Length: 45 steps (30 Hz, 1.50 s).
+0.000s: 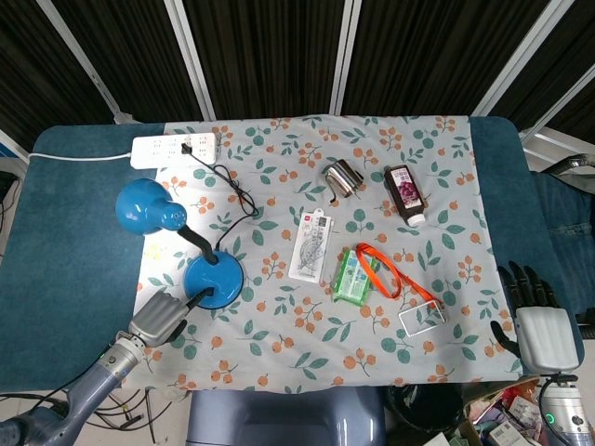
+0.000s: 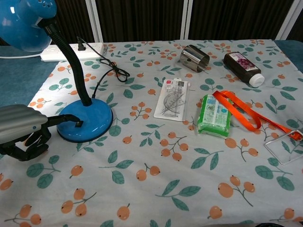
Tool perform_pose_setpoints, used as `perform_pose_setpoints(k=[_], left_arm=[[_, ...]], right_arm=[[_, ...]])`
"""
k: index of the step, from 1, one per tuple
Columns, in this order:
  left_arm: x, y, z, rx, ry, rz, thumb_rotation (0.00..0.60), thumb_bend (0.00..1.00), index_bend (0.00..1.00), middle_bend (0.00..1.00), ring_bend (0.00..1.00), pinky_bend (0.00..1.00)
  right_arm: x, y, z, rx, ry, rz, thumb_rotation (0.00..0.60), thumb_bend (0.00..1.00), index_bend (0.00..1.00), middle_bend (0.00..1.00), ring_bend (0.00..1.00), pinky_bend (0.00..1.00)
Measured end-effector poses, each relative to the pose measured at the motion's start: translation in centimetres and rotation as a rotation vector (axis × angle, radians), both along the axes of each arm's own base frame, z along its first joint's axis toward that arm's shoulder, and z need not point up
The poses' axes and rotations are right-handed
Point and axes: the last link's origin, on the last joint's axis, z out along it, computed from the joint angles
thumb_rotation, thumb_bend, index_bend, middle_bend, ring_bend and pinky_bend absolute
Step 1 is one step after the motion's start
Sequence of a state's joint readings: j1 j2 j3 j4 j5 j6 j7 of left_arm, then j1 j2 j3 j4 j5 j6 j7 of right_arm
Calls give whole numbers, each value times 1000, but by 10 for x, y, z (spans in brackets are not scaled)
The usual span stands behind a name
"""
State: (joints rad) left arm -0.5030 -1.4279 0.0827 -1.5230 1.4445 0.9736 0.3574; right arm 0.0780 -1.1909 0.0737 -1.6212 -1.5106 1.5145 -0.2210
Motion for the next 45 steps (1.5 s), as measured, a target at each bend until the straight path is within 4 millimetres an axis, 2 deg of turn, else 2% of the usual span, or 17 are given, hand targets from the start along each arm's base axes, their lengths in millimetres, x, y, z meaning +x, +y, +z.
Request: perform_pose_setpoints(k=[22,32,42,45], left_arm=[[-2,0,-2,-9,10,7,600,553,25,732,619,605],[-5,3,-7,-23,21,27,600,553,134,732,619,605],[1,6,-2,-1,3,21,600,550,61,726,616,605],[7,7,5,27,-21,5,600,530,41,683,588,589]], right_arm=[[0,0,0,-1,0,-3,600,200,7,25,33,144],[0,0,1,-3,-1,-4,600,200,7,25,34,144],[0,0,0,-2,0,-2,600,200,7,24,33,144],[0,0,0,-3,0,-2,600,201,7,25,33,144]])
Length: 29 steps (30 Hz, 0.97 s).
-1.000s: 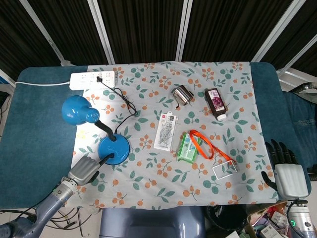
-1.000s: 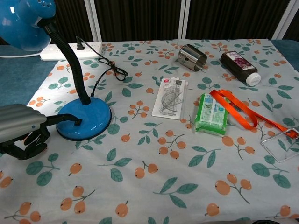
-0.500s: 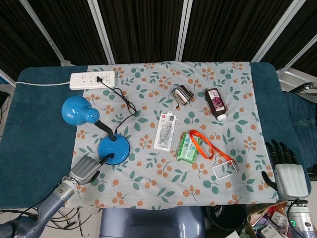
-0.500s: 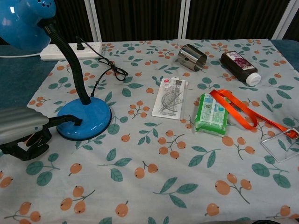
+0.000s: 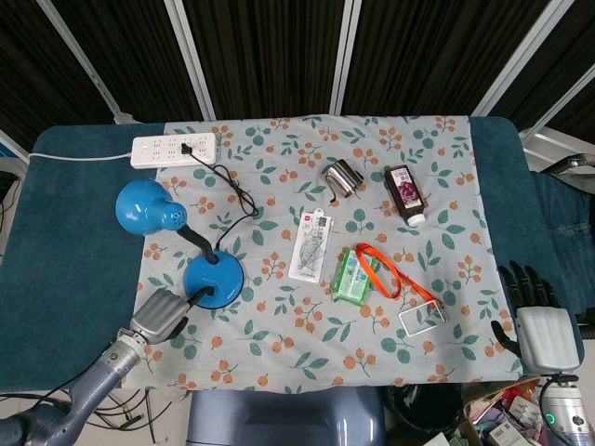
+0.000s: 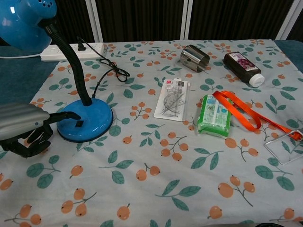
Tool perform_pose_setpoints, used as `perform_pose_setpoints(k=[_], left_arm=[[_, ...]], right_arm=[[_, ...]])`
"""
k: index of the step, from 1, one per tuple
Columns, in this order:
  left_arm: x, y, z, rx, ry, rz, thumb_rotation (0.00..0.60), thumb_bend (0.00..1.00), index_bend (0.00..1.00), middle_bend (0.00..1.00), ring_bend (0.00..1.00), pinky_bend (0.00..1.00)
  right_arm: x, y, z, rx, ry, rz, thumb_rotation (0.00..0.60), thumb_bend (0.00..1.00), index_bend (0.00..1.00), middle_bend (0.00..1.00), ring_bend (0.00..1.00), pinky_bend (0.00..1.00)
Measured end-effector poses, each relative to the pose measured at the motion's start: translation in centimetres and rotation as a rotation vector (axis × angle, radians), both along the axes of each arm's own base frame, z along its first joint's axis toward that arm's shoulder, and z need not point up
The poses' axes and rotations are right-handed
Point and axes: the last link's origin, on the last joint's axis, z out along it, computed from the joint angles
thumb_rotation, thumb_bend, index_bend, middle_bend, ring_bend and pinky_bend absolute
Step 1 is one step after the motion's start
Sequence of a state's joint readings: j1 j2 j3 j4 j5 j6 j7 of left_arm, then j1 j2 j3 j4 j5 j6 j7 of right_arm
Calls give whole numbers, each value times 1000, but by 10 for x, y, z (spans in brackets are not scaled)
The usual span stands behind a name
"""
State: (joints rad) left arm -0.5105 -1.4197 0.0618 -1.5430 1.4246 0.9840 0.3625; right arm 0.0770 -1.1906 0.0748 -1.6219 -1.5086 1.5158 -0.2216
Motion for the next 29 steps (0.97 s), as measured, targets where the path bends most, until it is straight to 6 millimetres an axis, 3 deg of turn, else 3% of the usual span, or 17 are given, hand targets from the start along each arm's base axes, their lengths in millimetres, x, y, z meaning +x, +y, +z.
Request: perform_pose_setpoints(k=[3,7,11,17,24,29], left_arm=[[6,0,10,39,-29,-14,600,479,40,579,511,542],[12,-3,28,98,-71,-26,600,410,79,397,349,400],[16,-11,49,150,-98,-37,600,347,84,303,262,290],[10,-27,85,241,-120,-19,600,290,72,139,91,202],[-14,-51,133,382,-137,83,600,272,55,90,44,140],[-32,-59,146,425,-132,138,600,271,42,55,1,96]], right_arm=[[0,0,0,-1,0,2,600,200,7,24,33,144],[0,0,0,-3,0,2,600,200,7,24,33,144],[1,0,0,-3,1,3,600,200,7,24,33,144],[1,0,-1,-4,2,4,600,200,7,24,33,144],[1,1,-1,-4,2,6,600,200,7,24,33,144],[2,1,-1,-6,2,7,600,200,6,25,33,144]])
